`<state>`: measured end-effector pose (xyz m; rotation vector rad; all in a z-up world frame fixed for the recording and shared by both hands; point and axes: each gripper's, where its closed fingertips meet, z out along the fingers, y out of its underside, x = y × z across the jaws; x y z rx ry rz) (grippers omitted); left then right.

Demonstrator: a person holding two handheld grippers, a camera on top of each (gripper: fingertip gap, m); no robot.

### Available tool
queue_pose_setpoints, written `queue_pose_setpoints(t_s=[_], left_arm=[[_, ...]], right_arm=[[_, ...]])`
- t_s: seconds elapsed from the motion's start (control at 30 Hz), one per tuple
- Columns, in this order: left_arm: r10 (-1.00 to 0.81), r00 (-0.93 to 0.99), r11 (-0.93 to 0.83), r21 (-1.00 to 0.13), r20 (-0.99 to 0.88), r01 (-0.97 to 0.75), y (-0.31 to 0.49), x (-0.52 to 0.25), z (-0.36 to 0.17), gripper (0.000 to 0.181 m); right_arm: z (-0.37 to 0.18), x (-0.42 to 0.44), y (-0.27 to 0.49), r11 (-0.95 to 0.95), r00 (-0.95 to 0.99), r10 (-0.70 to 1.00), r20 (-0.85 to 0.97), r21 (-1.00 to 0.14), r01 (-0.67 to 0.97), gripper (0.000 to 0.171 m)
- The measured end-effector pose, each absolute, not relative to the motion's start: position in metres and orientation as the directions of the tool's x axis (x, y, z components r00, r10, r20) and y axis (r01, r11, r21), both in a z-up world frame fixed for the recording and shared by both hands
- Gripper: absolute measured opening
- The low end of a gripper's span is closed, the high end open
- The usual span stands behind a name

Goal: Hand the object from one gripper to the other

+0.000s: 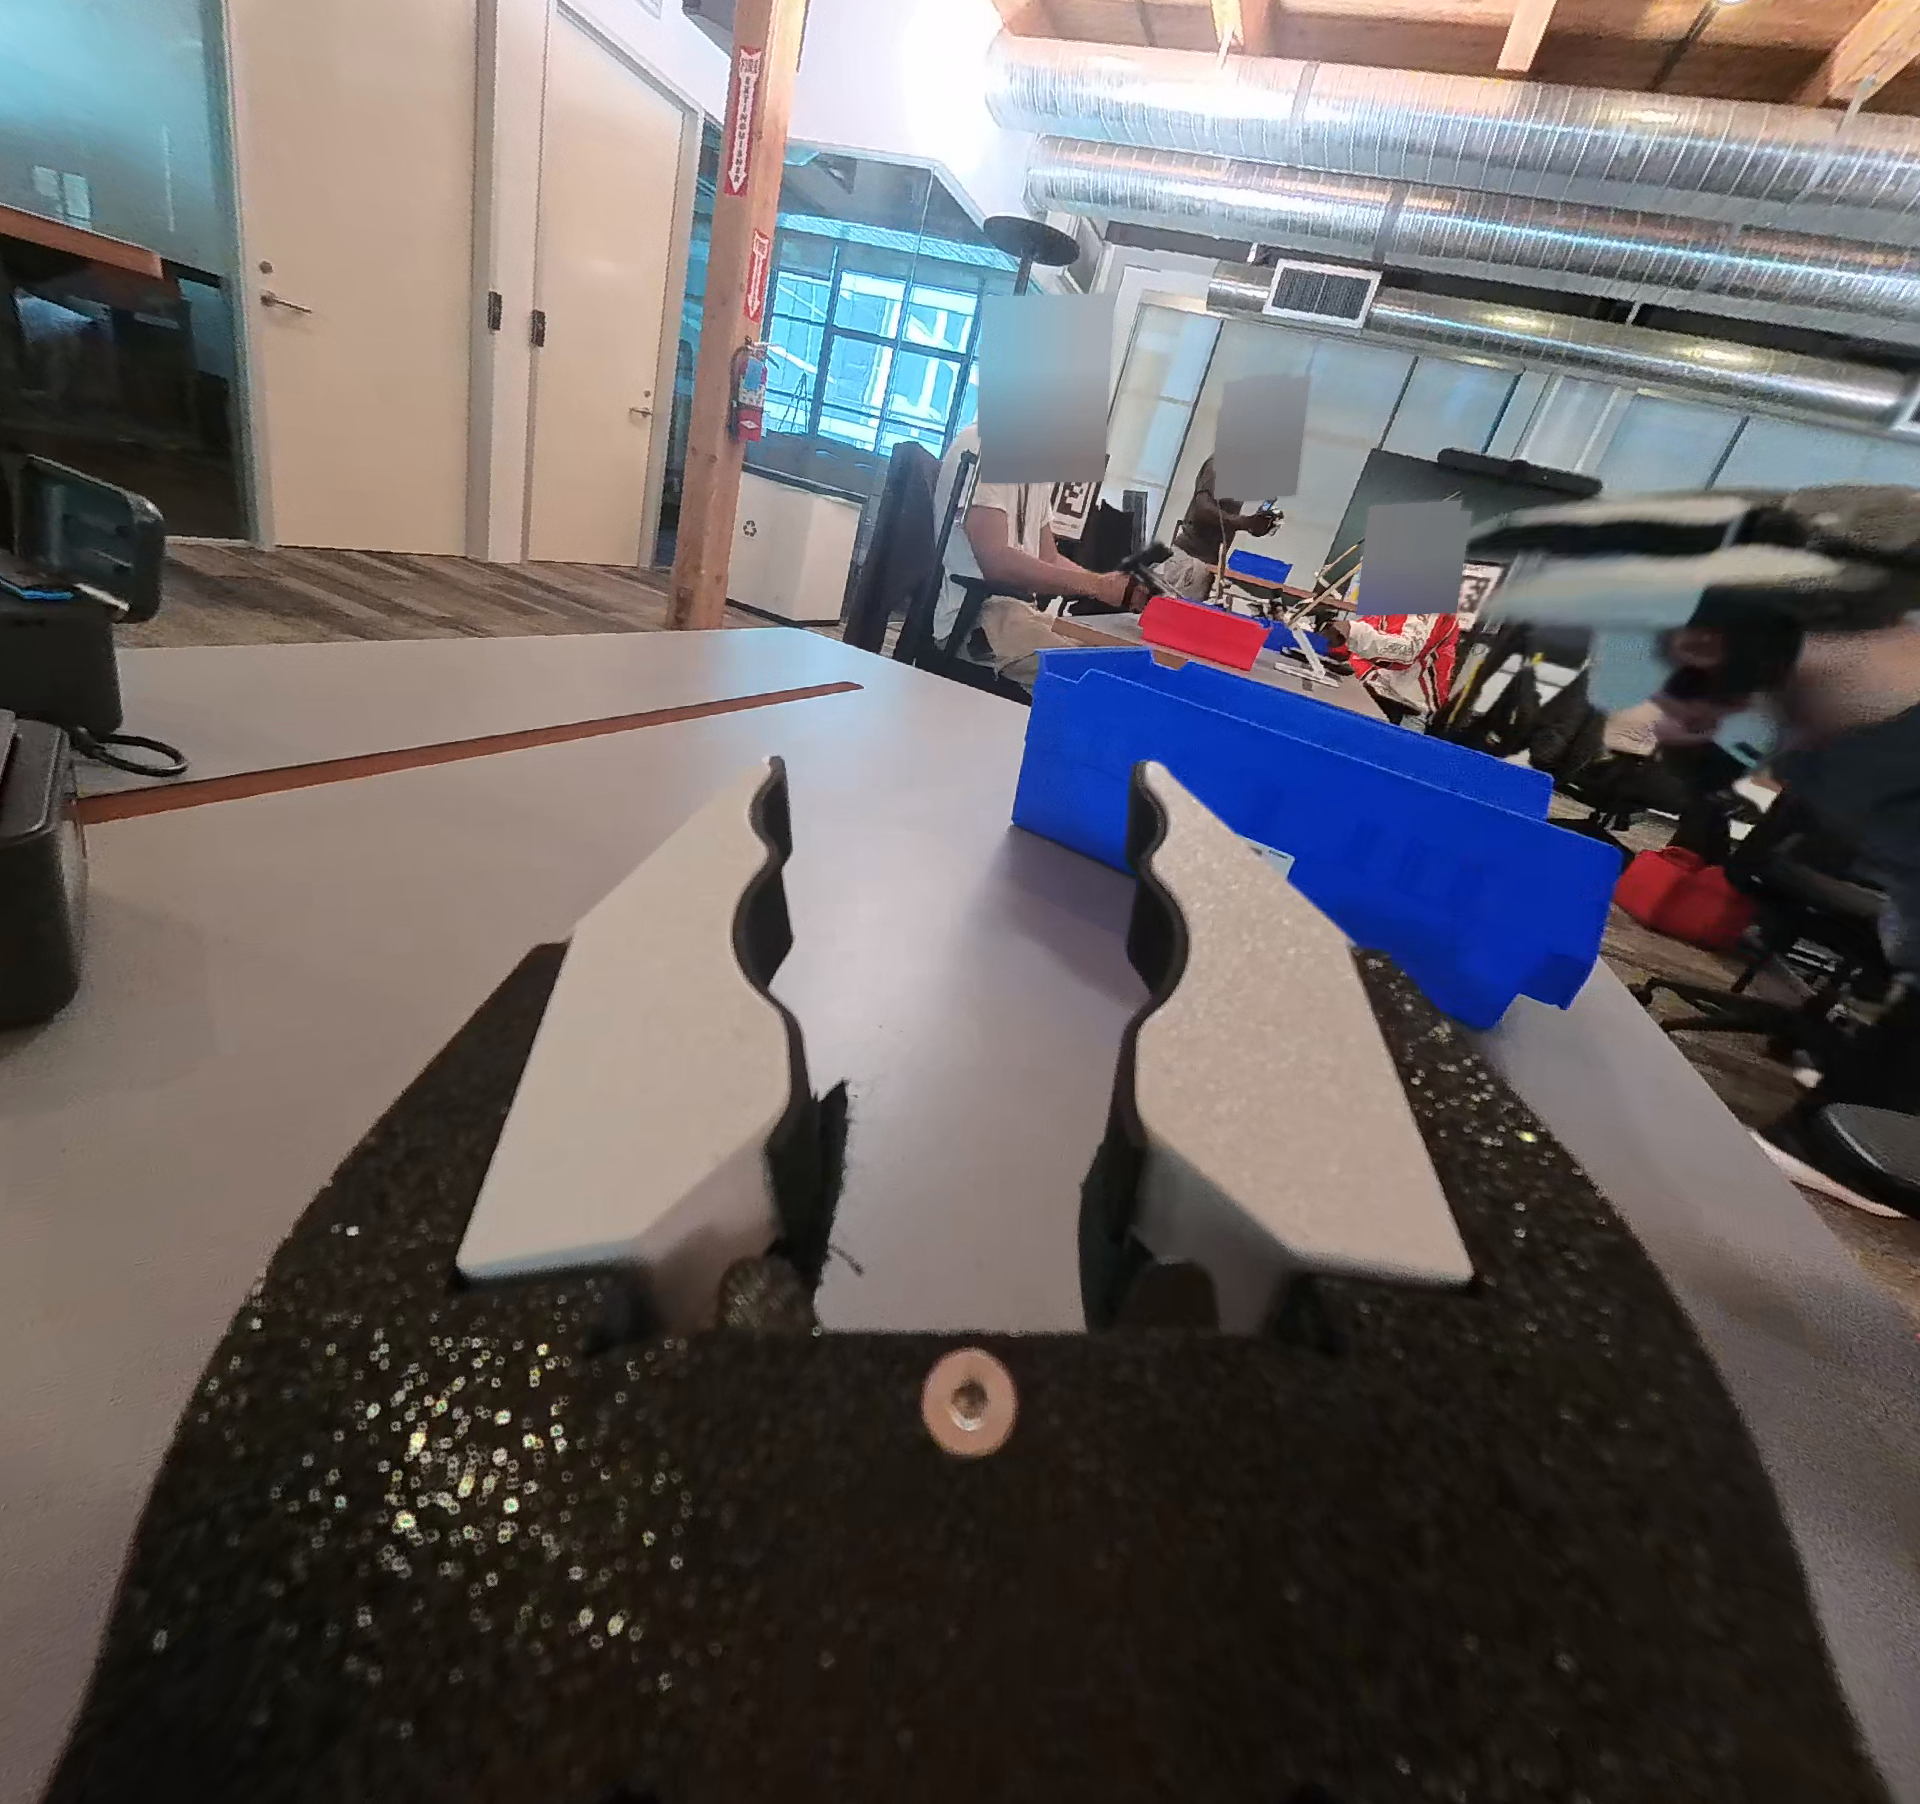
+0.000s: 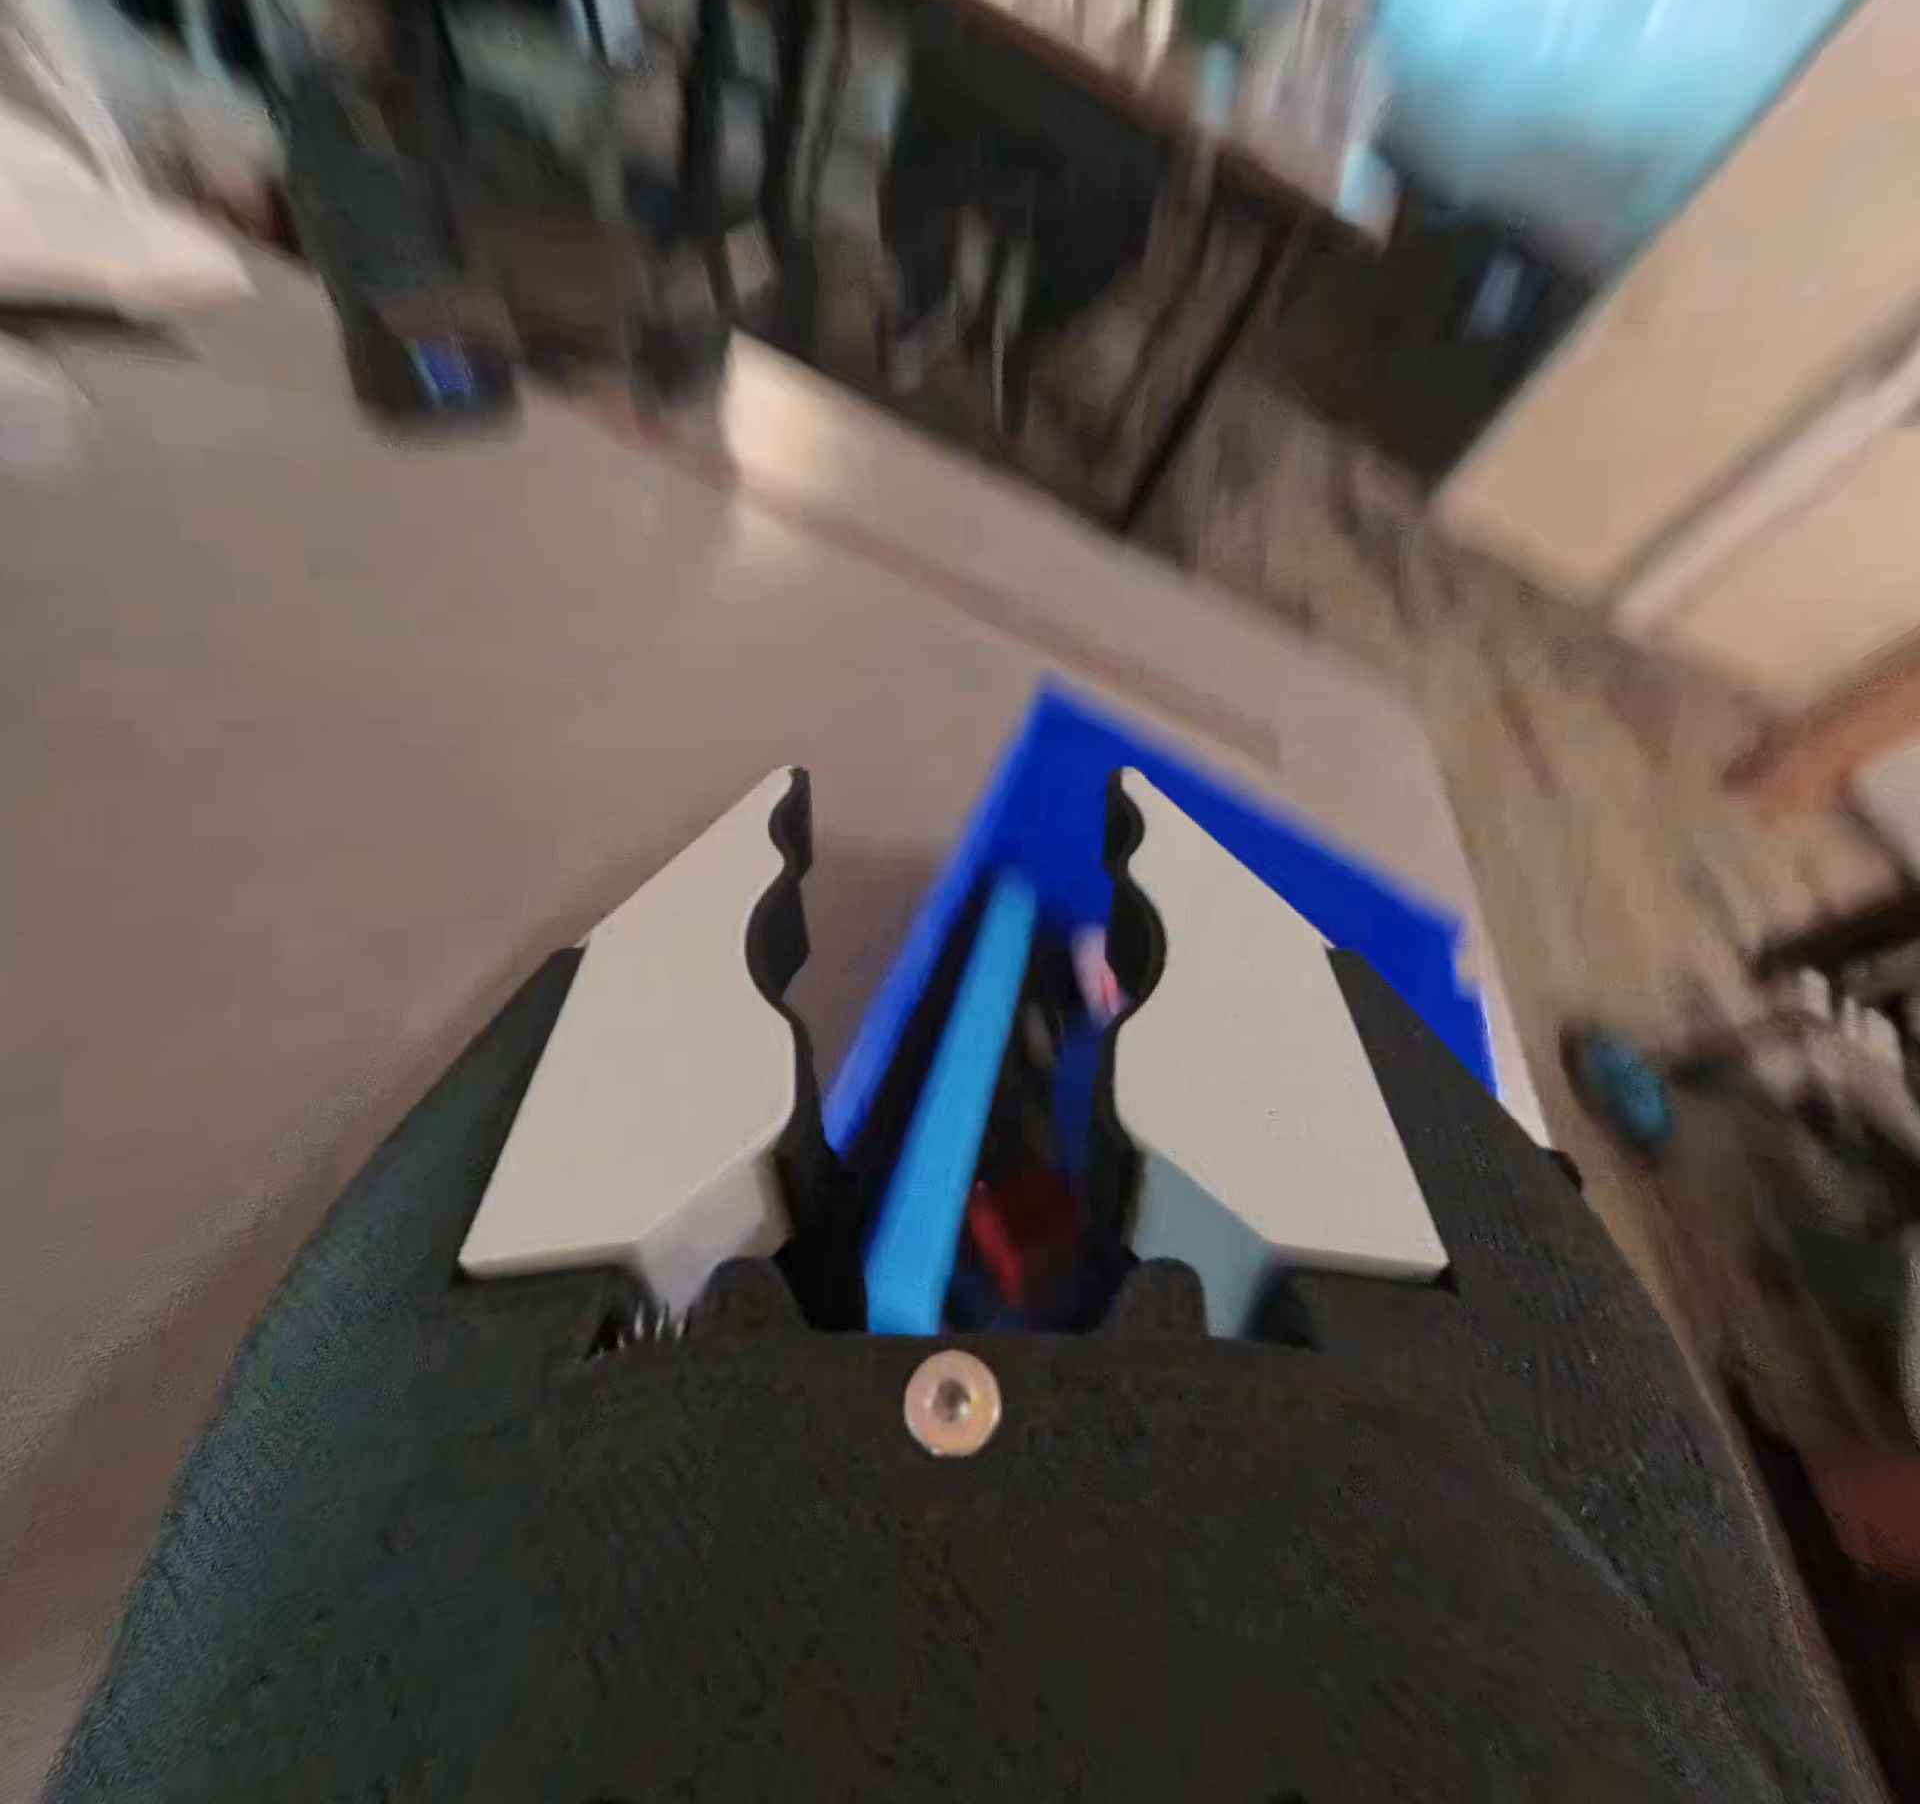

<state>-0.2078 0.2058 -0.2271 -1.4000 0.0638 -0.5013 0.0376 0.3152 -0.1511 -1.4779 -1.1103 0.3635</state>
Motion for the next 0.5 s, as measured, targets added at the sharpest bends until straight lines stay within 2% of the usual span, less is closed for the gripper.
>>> queue_pose_setpoints(t_s=[0.03, 0.1, 0.13, 0.2, 0.27, 0.37, 0.5], left_arm=[[-0.370, 0.896, 0.085, -0.952, 0.245, 0.295, 0.206, -0.208, -0.227, 0.062], [-0.363, 0.900, 0.088, -0.953, 0.241, 0.291, 0.206, -0.208, -0.227, 0.061], [-0.359, 0.902, 0.091, -0.953, 0.239, 0.289, 0.206, -0.209, -0.227, 0.060], [-0.353, 0.906, 0.101, -0.953, 0.232, 0.284, 0.206, -0.209, -0.226, 0.060], [-0.354, 0.908, 0.113, -0.953, 0.225, 0.280, 0.206, -0.209, -0.225, 0.062], [-0.399, 0.897, 0.155, -0.950, 0.189, 0.269, 0.201, -0.203, -0.219, 0.074], [-0.414, 0.905, 0.217, -0.954, 0.101, 0.205, 0.196, -0.195, -0.213, 0.089]], right_arm=[[-0.133, 0.015, 0.304, 0.234, 0.490, 0.792, 0.364, -0.922, 0.308, 0.053], [-0.122, -0.033, 0.282, 0.289, 0.436, 0.849, 0.297, -0.953, 0.087, 0.051], [-0.128, -0.056, 0.276, 0.245, 0.406, 0.887, 0.221, -0.969, -0.008, 0.051], [-0.155, -0.096, 0.282, 0.129, 0.383, 0.920, 0.080, -0.986, -0.105, 0.051], [-0.190, -0.127, 0.300, 0.091, 0.423, 0.905, 0.030, -0.988, -0.125, 0.051], [-0.224, -0.153, 0.310, 0.264, 0.497, 0.843, 0.208, -0.963, -0.045, 0.051], [-0.225, -0.170, 0.266, 0.423, 0.356, 0.854, 0.379, -0.904, -0.053, 0.053]])
